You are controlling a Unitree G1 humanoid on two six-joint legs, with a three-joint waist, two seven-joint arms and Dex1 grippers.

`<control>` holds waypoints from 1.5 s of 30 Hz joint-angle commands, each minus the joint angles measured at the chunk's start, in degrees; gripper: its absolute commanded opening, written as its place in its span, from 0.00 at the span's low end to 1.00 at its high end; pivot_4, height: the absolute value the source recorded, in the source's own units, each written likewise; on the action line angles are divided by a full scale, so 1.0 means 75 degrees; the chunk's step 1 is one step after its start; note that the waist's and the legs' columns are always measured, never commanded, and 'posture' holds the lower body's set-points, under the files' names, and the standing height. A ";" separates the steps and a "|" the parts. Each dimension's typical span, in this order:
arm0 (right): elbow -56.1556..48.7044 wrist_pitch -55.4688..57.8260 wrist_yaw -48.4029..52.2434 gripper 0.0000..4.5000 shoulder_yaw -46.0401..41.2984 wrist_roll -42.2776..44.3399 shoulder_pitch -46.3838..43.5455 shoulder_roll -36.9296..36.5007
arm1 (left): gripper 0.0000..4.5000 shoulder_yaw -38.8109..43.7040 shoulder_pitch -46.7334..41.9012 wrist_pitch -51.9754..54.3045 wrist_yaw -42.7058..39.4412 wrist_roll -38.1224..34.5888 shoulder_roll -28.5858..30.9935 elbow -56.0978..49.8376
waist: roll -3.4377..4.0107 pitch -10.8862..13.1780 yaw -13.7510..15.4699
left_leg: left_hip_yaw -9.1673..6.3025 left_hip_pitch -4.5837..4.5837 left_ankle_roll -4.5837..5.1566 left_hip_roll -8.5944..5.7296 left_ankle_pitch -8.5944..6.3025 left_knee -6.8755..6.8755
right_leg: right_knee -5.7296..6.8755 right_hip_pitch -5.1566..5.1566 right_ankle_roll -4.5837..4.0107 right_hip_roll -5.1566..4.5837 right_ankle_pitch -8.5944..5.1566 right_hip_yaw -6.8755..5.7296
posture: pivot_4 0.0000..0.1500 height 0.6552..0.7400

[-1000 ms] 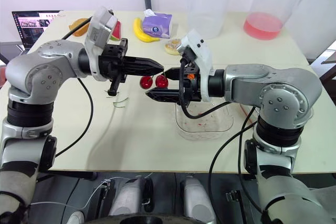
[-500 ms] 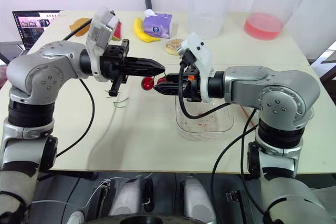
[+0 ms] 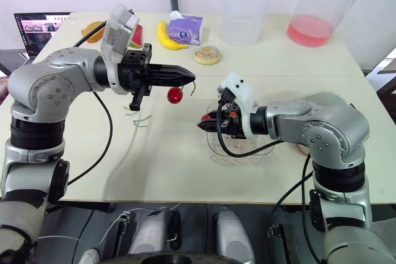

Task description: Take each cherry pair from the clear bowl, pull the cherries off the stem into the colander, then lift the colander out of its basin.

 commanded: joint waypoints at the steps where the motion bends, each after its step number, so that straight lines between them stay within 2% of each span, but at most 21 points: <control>1: -0.0318 -0.0081 -0.0246 0.20 -0.0890 0.0311 0.0088 0.0090 | 0.00 0.0231 -0.0012 0.0040 0.0038 -0.0081 0.0155 -0.0145 | 0.0000 0.0000 0.0006 | 0.0000 0.0000 0.0000 0.0000 0.0000 0.0000 | 0.0000 0.0000 0.0000 0.0001 0.0000 0.0000 | 1.00 1.00; 6: -0.0391 -0.0061 -0.0846 0.20 -0.2502 0.0106 0.0763 -0.0400 | 0.00 0.0257 0.0299 0.0061 0.0291 0.0024 0.0175 -0.0169 | -0.0001 0.0001 0.0059 | -0.0001 -0.0001 0.0000 -0.0001 0.0000 -0.0002 | -0.0005 0.0003 0.0001 -0.0007 0.0000 -0.0001 | 1.00 1.00; 10: -0.0109 -0.0384 -0.1852 0.20 -0.3536 -0.1023 0.1244 -0.0974 | 0.00 0.0354 0.0437 0.0189 0.0630 -0.0098 0.0095 -0.0231 | -0.0002 0.0001 0.0056 | 0.0003 -0.0004 0.0006 -0.0010 -0.0003 -0.0001 | -0.0011 0.0006 0.0004 -0.0015 0.0000 -0.0001 | 1.00 1.00; 14: -0.0004 -0.0176 -0.2709 0.20 -0.4126 -0.1871 0.1666 -0.0995 | 0.00 0.0378 0.0531 0.0254 0.0786 -0.0170 0.0006 -0.0342 | -0.0001 0.0000 0.0012 | 0.0001 0.0001 -0.0001 -0.0001 0.0001 -0.0005 | -0.0011 0.0004 0.0003 -0.0006 0.0000 0.0005 | 1.00 1.00; 18: -0.0082 0.0079 -0.3057 0.20 -0.4295 -0.2295 0.2251 -0.0688 | 0.00 0.0395 0.0543 0.0304 0.0884 -0.0207 -0.0056 -0.0395 | 0.0000 0.0000 0.0010 | 0.0002 0.0001 -0.0012 0.0002 0.0007 -0.0013 | -0.0009 0.0000 0.0003 -0.0002 0.0000 0.0008 | 1.00 1.00; 28: -0.0043 0.0278 -0.3103 0.20 -0.4412 -0.2718 0.2323 -0.0152 | 0.00 0.0339 0.0482 0.0297 0.0940 -0.0222 -0.0034 -0.0379 | 0.0003 -0.0001 0.0026 | 0.0005 0.0004 -0.0012 -0.0005 0.0007 -0.0013 | -0.0007 0.0001 0.0004 0.0005 -0.0001 0.0011 | 1.00 1.00; 32: -0.0104 0.0454 -0.3066 0.60 -0.4653 -0.2751 0.2165 0.0033 | 0.00 0.0326 0.0454 0.0301 0.0958 -0.0219 -0.0048 -0.0376 | 0.0004 -0.0001 0.0026 | 0.0005 0.0004 -0.0011 -0.0006 0.0006 -0.0013 | -0.0007 0.0001 0.0004 0.0005 -0.0001 0.0011 | 1.00 1.00; 35: -0.0159 0.0540 -0.3062 0.94 -0.4813 -0.2798 0.1983 0.0022 | 0.00 0.0315 0.0431 0.0302 0.0968 -0.0220 -0.0057 -0.0373 | 0.0004 -0.0001 0.0025 | 0.0004 0.0004 -0.0011 -0.0006 0.0006 -0.0013 | -0.0007 0.0001 0.0004 0.0005 -0.0001 0.0011 | 1.00 1.00; 36: -0.0191 0.0553 -0.3048 0.98 -0.4900 -0.2798 0.1857 0.0016 | 0.00 0.0314 0.0426 0.0302 0.0969 -0.0222 -0.0055 -0.0371 | 0.0003 -0.0001 0.0024 | 0.0004 0.0004 -0.0011 -0.0006 0.0006 -0.0012 | -0.0007 0.0001 0.0004 0.0005 -0.0001 0.0011 | 1.00 1.00; 40: -0.0380 0.0496 -0.2697 0.98 -0.5101 -0.2491 0.1146 -0.0021 | 0.00 0.0313 0.0403 0.0294 0.0956 -0.0217 -0.0040 -0.0342 | 0.0004 -0.0001 -0.0002 | 0.0004 0.0004 -0.0011 -0.0006 0.0006 -0.0013 | -0.0007 0.0000 0.0004 0.0006 0.0000 0.0011 | 1.00 1.00; 45: -0.0921 0.0414 -0.1322 0.98 -0.4672 -0.1239 0.0681 -0.0235 | 0.00 0.0328 0.0326 0.0299 0.0969 -0.0233 -0.0064 -0.0310 | 0.0005 0.0000 0.0009 | 0.0002 0.0004 -0.0010 -0.0004 0.0006 -0.0016 | -0.0008 0.0000 0.0004 0.0008 -0.0001 0.0009 | 1.00 1.00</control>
